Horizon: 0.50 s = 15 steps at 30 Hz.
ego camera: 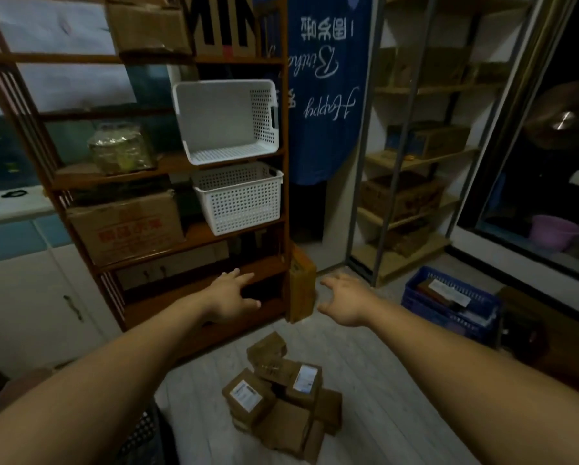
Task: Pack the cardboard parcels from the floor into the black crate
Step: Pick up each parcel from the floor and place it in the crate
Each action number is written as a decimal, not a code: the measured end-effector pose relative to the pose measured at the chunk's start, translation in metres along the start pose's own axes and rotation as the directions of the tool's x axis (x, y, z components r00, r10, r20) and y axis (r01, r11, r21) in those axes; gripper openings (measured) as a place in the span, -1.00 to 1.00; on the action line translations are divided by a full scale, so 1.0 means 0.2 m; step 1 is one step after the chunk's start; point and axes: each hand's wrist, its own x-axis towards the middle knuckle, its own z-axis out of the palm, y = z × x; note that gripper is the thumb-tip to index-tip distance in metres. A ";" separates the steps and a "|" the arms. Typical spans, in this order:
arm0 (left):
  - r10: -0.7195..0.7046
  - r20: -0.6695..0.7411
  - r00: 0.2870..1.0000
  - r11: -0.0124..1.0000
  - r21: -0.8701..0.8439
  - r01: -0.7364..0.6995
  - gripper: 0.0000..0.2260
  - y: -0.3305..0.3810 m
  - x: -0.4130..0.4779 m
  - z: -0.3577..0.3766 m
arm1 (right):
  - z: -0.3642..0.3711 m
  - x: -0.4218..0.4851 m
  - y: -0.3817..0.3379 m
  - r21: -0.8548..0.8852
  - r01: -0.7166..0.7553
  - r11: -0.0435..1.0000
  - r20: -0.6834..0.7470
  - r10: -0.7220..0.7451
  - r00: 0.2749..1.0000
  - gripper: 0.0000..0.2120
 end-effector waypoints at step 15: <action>-0.255 0.146 0.956 0.945 -0.170 0.278 -0.35 -0.39 0.92 0.43 | 0.45 1.20 0.20 0.023 0.113 0.993 0.297 -0.115 0.948 -0.38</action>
